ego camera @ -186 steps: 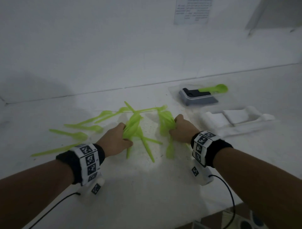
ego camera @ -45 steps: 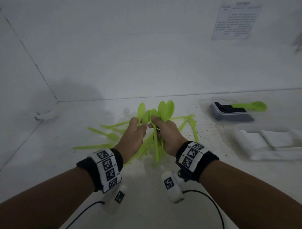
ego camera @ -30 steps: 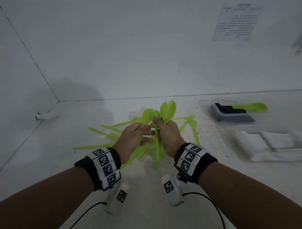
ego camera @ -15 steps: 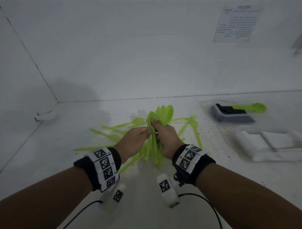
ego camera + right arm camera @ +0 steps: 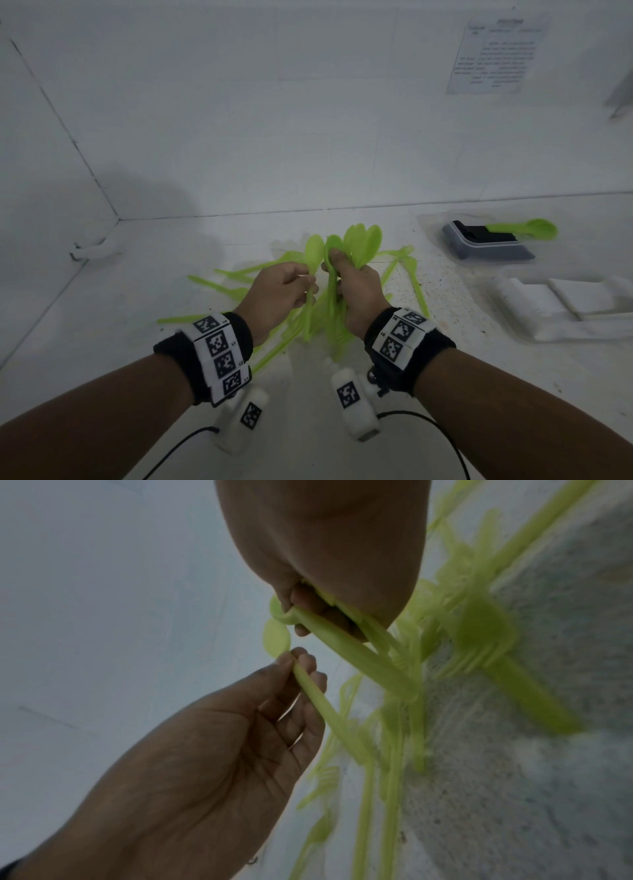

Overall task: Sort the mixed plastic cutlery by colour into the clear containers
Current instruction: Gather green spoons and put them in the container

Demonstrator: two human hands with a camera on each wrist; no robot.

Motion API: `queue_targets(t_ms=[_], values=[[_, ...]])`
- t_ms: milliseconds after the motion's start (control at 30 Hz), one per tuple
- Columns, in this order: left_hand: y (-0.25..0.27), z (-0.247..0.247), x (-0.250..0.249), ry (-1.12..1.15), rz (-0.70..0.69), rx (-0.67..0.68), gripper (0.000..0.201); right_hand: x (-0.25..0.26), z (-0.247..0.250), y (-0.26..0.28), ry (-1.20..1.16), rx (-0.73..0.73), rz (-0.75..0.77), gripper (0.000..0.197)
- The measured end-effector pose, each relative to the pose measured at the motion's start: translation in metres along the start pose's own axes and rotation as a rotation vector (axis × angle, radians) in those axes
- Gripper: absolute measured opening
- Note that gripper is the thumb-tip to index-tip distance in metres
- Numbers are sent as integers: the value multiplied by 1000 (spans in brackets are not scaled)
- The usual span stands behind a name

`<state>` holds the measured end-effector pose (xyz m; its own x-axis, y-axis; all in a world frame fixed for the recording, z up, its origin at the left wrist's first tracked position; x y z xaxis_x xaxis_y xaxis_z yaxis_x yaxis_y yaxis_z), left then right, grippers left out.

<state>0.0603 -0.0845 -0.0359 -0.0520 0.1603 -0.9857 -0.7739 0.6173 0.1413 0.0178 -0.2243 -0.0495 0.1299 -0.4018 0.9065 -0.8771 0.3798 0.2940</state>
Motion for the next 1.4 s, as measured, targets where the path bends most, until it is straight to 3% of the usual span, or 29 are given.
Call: queue_targets(t_ms=[200, 367, 567, 667, 733, 833, 933, 1033, 1133, 1267, 1400], values=[[0, -10, -3, -52, -35, 72, 24, 2, -9, 1, 32, 82, -14, 46], [-3, -10, -1, 77, 30, 72, 5, -1, -14, 5, -17, 199, -38, 30], [-4, -15, 0, 238, 130, 164, 30, -3, -17, 7, 24, 290, -47, 34], [-7, -16, 0, 165, 144, 146, 15, -4, -13, 4, 78, 277, -73, 26], [-11, -16, 2, 174, 175, 116, 11, -6, -10, 2, 92, 306, -85, 30], [-16, -17, 5, 195, 193, 44, 13, -5, -6, 3, 102, 315, -89, 40], [-18, -19, 5, 112, 187, 4, 19, 0, 5, 4, 121, 272, -45, 26], [-22, -26, 2, 206, 207, -16, 26, 4, 15, 2, 232, 268, 79, 17], [-27, -34, -3, 261, 227, -55, 40, 3, 18, 3, 349, 308, 170, 30], [-34, -49, -6, 275, 193, 14, 69, -1, 12, 10, 385, 438, 168, 49], [-29, -61, -9, 303, 157, -16, 59, 1, 13, 12, 421, 501, 88, 64]])
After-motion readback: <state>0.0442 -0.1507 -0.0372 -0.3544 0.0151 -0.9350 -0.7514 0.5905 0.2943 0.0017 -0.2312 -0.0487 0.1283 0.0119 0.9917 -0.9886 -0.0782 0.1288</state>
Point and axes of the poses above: each hand's wrist, its own y-axis away from the middle knuckle, its own z-axis out of the back of the hand, x = y × z, the point moved 3 cm from there along -y, towards the middle knuckle, and after that the axes turned 10 degrees about x, right-handed, at the moved point
